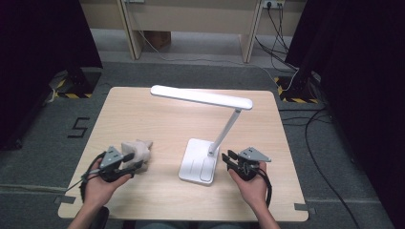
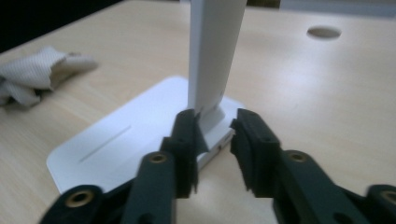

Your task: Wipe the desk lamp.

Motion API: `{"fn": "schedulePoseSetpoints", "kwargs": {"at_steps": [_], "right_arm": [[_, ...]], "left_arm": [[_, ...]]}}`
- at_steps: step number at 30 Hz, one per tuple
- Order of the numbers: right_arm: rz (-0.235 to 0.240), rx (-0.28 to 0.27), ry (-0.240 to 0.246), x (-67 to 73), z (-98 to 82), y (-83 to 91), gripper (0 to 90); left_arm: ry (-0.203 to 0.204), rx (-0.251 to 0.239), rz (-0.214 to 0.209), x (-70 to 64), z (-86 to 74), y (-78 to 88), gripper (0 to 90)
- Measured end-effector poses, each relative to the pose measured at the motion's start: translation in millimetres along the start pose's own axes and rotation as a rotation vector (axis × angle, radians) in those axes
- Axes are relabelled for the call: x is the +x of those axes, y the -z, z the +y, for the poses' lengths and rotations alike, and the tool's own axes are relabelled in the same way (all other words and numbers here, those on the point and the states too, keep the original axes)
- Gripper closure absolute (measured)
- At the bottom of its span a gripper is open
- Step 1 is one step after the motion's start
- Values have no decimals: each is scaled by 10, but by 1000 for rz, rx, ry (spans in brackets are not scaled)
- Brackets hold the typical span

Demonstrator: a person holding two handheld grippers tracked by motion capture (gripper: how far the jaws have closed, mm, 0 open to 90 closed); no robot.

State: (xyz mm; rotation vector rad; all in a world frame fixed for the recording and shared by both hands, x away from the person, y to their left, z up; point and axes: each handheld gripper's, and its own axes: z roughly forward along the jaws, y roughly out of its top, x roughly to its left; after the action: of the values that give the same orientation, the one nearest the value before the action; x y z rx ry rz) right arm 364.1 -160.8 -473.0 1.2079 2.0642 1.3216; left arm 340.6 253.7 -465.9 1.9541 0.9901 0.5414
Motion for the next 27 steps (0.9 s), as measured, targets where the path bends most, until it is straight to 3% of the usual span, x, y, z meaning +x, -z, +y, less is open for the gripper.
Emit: {"fn": "schedulePoseSetpoints", "kwargs": {"at_steps": [2,3,6,10,16,27], "right_arm": [[5,50,-1,3,-27,-67,780],[7,74,0,9,-38,-100,818],[14,127,3,28,-57,-182,897],[21,182,1,51,-96,-284,900],[39,214,13,100,-123,-351,900],[28,230,21,126,-151,-409,890]], "left_arm": [[-49,36,-34,-119,46,-216,635],[-55,58,-56,-155,57,-304,667],[-62,131,-117,-254,92,-646,777],[-48,171,-171,-338,147,-918,856],[-74,186,-207,-473,203,-1080,877],[-75,195,-220,-501,182,-1121,882]]}}
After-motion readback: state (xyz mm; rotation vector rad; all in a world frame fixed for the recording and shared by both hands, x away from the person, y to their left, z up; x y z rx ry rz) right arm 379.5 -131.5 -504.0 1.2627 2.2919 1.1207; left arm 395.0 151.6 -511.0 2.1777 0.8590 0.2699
